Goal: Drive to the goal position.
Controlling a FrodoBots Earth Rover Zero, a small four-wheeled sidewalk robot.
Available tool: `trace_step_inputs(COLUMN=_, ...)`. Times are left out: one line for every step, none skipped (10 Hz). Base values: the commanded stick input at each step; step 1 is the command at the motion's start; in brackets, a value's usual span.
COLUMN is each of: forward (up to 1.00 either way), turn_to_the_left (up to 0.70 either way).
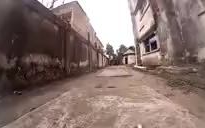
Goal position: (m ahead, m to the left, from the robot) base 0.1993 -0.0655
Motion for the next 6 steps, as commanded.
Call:
trace_step_inputs(forward=1.00, turn_to_the_left=-0.37)
trace_step_inputs(forward=1.00, turn_to_the_left=-0.37)
trace_step_inputs(forward=1.00, turn_to_the_left=-0.37)
trace_step_inputs(forward=1.00, turn_to_the_left=-0.24)
trace_step_inputs(forward=1.00, turn_to_the_left=-0.02)
trace_step_inputs(forward=1.00, turn_to_the_left=0.03)
